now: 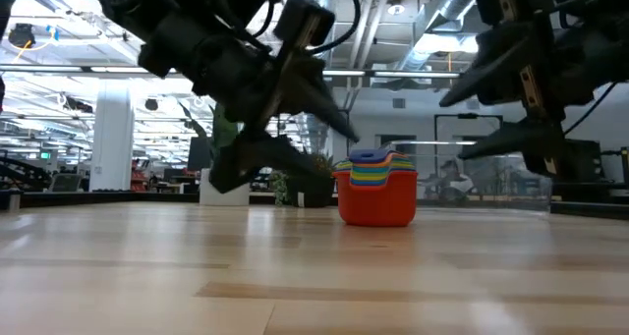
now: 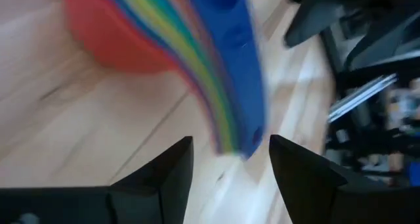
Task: Nest measuring cups in basket
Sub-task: Put the nested measuring cups into the transparent bin
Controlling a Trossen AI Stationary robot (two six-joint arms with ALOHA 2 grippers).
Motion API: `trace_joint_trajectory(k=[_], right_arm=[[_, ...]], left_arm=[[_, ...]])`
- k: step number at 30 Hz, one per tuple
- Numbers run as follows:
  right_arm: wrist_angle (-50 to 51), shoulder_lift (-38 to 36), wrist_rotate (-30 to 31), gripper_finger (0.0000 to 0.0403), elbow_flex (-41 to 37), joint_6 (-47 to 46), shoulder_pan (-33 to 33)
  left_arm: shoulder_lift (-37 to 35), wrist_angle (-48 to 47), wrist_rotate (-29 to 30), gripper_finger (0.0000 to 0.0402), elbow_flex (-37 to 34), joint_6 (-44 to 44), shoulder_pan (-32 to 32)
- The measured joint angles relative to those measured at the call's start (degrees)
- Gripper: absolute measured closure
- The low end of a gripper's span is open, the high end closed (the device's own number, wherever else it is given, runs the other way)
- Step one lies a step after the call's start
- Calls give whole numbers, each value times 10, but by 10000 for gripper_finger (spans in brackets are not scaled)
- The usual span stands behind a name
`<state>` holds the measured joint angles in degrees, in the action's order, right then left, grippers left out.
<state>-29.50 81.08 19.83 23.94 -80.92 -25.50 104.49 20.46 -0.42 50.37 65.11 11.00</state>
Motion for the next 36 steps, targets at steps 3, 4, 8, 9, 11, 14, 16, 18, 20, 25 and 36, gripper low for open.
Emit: trace_joint_trajectory(k=[3,4,8,9,11,14,16,18,20,25,36], right_arm=[[5,-26,9,153,0,22,0],[5,-38,12,153,0,32,0],[8,-88,13,153,0,77,0],[7,-99,14,153,0,87,0],[10,-124,14,153,0,106,0],[8,-161,14,153,0,137,0],[8,-184,14,153,0,160,0],[8,-206,14,153,0,179,0],[8,-224,14,153,0,196,0],[8,-255,14,153,0,219,0],[14,-267,13,153,0,231,0]], left_arm=[[6,39,7,213,1,6,-2],[7,38,7,213,1,11,-4],[7,30,7,213,1,13,-6],[7,30,7,213,1,15,-6],[7,27,7,213,1,21,-6],[7,9,9,213,0,28,-6],[7,9,10,213,0,33,-6],[7,9,14,213,0,36,-6],[7,9,22,213,0,42,-6],[7,9,19,213,0,52,-6],[7,21,17,213,0,49,-6]])
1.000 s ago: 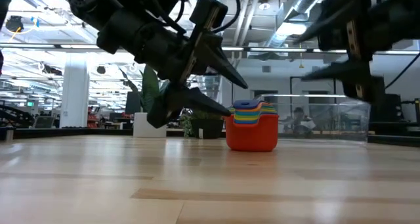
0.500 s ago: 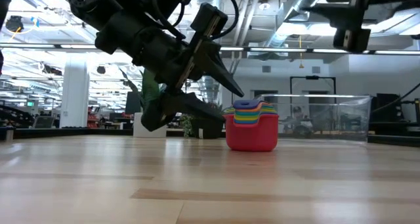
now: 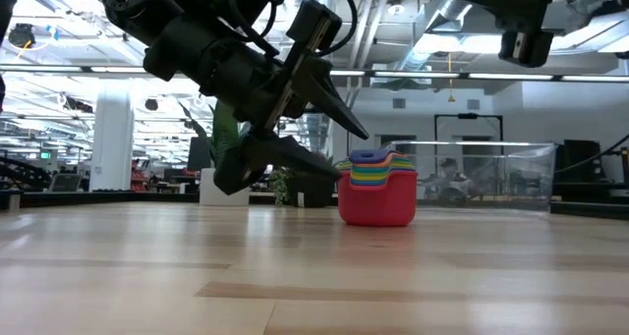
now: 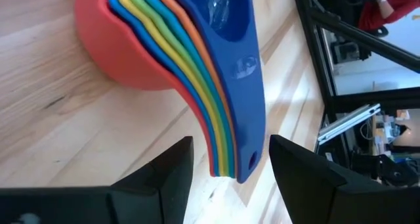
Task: Nest measuring cups in basket
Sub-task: Put the nested measuring cups into the transparent bin
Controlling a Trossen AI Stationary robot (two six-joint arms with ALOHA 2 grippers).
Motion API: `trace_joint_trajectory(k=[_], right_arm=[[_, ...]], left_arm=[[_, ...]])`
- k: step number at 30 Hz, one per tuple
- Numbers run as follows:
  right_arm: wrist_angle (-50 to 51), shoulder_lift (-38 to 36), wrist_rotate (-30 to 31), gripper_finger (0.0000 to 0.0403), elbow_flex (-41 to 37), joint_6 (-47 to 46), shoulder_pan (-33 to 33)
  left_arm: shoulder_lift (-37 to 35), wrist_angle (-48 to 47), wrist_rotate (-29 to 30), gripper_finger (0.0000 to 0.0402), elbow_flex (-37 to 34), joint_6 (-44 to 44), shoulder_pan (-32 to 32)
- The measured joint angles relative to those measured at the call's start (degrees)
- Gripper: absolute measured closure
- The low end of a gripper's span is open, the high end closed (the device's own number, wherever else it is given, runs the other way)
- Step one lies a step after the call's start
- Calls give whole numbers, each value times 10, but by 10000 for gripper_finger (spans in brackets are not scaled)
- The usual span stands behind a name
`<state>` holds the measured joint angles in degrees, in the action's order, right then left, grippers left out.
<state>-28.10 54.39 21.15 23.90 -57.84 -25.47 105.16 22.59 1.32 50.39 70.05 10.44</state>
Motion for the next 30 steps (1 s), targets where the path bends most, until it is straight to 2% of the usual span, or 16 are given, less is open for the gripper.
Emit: trace_joint_trajectory(k=[6,13,26,30], right_arm=[[-1,0,-1,153,0,-1,0],[-5,0,-1,153,0,-2,-9],[-6,0,-1,153,0,-2,-19],[-6,0,-1,153,0,-2,-19]], left_arm=[[26,28,-13,213,-1,4,0],[94,203,-25,213,1,46,-1],[93,177,-11,215,2,26,-1],[93,177,-1,236,2,12,-1]])
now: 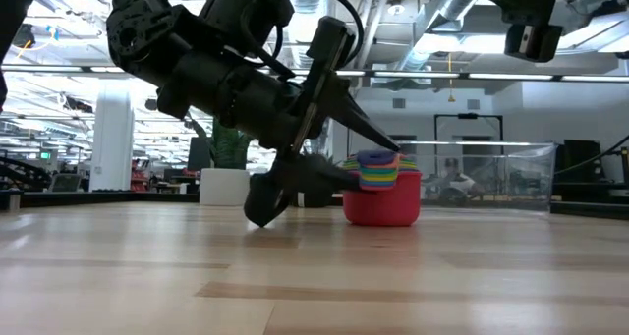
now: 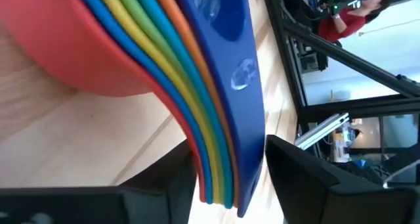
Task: Nest measuring cups in basket
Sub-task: Put the nested measuring cups into the transparent bin
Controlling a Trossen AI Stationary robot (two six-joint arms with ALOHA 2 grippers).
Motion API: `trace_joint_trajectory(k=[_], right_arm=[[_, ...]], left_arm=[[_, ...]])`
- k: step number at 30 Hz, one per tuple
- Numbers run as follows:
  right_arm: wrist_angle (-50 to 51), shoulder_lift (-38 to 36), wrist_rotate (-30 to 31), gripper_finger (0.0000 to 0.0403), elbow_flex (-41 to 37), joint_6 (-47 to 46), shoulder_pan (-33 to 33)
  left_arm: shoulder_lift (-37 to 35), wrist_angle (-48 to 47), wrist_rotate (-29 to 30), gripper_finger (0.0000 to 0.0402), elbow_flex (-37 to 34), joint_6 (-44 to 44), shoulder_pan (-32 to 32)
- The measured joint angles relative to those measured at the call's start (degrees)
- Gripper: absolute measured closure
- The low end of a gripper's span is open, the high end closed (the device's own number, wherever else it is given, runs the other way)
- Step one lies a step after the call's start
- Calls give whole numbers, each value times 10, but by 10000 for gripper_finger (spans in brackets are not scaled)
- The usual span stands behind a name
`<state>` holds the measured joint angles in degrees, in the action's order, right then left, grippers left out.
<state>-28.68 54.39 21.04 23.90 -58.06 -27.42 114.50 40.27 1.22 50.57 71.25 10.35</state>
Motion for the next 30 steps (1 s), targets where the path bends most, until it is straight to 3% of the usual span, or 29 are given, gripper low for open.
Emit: trace_joint_trajectory(k=[9,18,30], right_arm=[[0,0,0,153,0,0,0],[2,0,0,153,0,0,0],[-64,-33,0,153,0,40,0]], left_arm=[[0,8,10,331,0,-30,0],[0,20,9,329,2,-38,0],[0,175,-46,333,4,-14,-8]])
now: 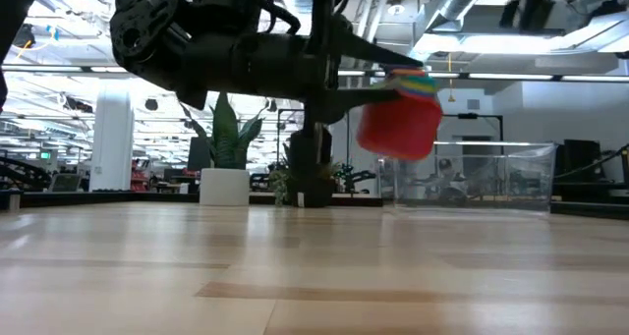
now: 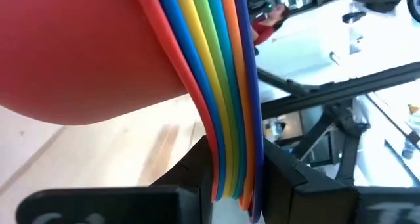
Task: Nest measuring cups in basket
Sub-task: Put the nested measuring cups into the transparent bin
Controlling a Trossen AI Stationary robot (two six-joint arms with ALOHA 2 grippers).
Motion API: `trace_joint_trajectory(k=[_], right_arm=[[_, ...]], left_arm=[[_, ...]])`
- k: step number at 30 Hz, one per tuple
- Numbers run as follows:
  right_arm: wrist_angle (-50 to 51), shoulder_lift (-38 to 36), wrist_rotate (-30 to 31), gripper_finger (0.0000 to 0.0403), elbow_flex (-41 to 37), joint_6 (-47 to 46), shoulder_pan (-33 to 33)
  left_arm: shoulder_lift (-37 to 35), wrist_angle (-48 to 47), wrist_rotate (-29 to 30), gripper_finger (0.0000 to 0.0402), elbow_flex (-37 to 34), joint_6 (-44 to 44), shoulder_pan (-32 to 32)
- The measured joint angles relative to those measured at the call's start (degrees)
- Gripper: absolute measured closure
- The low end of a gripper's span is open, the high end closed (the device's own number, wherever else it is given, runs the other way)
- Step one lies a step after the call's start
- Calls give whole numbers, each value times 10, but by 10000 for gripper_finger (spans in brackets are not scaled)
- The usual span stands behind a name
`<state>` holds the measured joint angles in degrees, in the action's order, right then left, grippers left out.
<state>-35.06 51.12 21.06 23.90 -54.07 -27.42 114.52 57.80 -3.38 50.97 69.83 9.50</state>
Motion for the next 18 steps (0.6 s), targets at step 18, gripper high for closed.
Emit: trace_joint_trajectory(k=[18], right_arm=[[-61,-38,6,153,0,76,-41]], left_arm=[[0,-280,-304,333,247,-90,-170]])
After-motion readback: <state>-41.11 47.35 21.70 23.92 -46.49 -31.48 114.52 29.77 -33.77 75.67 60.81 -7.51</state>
